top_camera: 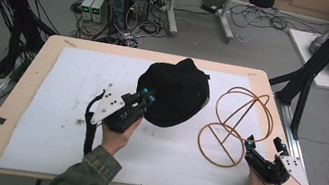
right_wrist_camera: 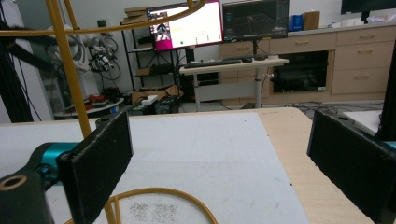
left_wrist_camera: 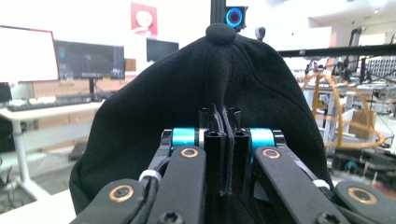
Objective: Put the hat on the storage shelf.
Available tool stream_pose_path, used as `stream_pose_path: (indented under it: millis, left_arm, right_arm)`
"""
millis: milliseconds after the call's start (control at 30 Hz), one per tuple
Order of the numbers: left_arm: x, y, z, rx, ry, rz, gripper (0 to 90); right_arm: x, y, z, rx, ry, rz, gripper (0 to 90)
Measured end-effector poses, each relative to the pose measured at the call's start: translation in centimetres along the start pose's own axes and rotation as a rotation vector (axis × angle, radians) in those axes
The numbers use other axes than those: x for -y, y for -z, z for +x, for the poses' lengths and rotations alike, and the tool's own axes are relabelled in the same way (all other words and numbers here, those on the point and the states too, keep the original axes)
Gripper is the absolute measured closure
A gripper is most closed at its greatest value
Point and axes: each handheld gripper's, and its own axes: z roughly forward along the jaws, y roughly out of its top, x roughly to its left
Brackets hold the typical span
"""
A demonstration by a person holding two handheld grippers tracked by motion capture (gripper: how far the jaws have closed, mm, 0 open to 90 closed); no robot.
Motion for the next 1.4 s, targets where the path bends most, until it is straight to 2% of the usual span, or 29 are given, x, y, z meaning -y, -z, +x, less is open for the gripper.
stream_pose_path:
  millis: [233,333,400,533,700,867,1133,1400]
  left_arm:
    - [-1.4,-1.2,-0.4,0.014,0.008,-0.051,88.3]
    - [-1.9,-1.8,-0.3,0.014,0.020,-0.068,88.3]
    - [-2.2,-2.2,-0.2,0.012,0.027,-0.078,88.3]
    - [-2.9,-2.9,-0.2,0.014,0.033,-0.100,88.3]
    - [-3.6,-4.0,-0.1,0.023,0.036,-0.107,88.3]
    - [-4.0,-5.5,-0.8,0.054,0.028,-0.106,88.3]
    - [-4.6,-7.2,-2.1,0.133,0.032,-0.104,88.2]
    - [-4.8,-9.0,-3.1,0.185,0.055,-0.102,88.2]
  right_arm:
    - [-0.1,0.1,-0.1,0.001,0.000,-0.003,5.8]
    - [-0.1,0.2,-0.1,0.007,-0.019,0.004,5.8]
    - [-0.1,0.1,-0.3,0.003,-0.002,-0.005,5.8]
    - [-0.1,0.1,-0.3,0.004,-0.006,-0.004,5.8]
    - [-0.1,0.1,-0.2,0.002,-0.008,-0.009,5.8]
    - [0.0,0.0,-0.1,-0.004,-0.001,-0.004,5.8]
    - [-0.1,0.1,0.0,-0.009,-0.011,-0.006,5.8]
    - [-0.1,0.1,0.0,-0.017,-0.010,-0.009,5.8]
